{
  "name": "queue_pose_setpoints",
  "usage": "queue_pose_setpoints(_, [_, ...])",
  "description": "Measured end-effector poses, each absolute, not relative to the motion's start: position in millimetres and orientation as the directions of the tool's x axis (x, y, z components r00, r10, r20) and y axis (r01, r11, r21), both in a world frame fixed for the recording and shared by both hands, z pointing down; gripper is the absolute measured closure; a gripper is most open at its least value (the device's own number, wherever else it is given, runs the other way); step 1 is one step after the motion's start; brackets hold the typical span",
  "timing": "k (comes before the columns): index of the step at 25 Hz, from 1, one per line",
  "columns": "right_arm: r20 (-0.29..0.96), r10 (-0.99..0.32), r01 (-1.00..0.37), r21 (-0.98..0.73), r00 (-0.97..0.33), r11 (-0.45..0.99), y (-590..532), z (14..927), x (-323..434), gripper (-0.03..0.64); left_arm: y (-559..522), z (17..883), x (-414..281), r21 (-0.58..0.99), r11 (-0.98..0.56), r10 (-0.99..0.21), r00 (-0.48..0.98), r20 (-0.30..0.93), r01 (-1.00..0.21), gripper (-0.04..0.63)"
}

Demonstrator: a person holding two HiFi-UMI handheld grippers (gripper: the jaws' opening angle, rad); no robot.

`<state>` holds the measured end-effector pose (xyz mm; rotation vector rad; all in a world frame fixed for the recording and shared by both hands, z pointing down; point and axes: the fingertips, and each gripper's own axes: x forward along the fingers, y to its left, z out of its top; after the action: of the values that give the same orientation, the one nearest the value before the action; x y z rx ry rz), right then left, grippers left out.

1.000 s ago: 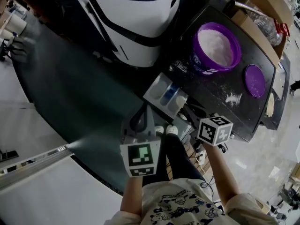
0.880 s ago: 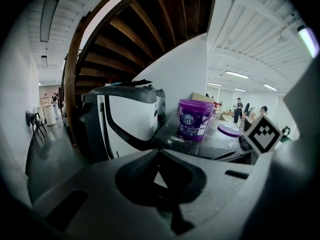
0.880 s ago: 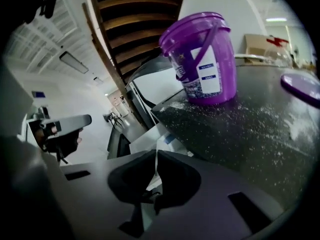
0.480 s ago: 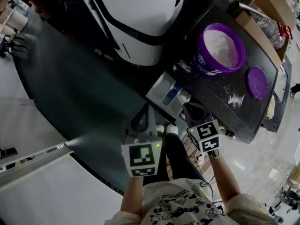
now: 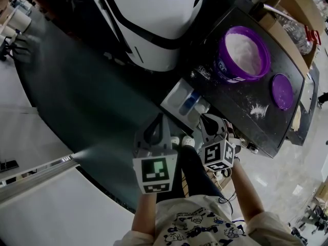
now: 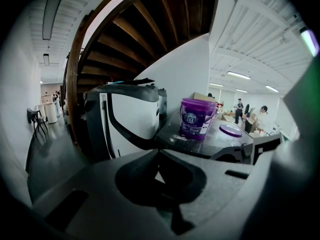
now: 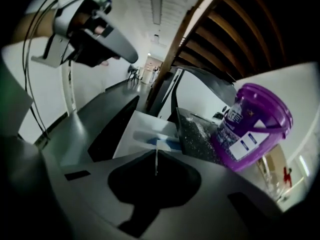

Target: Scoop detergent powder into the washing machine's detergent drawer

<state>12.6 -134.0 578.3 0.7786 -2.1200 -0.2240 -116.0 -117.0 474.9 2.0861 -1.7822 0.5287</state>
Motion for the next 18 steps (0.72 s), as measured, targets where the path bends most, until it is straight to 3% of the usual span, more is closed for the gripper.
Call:
queue_pose_setpoints(11, [0.575,-0.715,-0.132,0.736,-0.399,0.665,-126,582,6,0.594,-118,477,-113,0.025,-0.161,-0.858,0.152,0.490,-0.987,0.592])
queue_pose_setpoints(18, [0.513,-0.760,-0.083,0.805,-0.400,0.587,-123,583,8,0.594,-115,482,-113,0.030,-0.158,-0.855,0.151,0.496,-0.987,0.592])
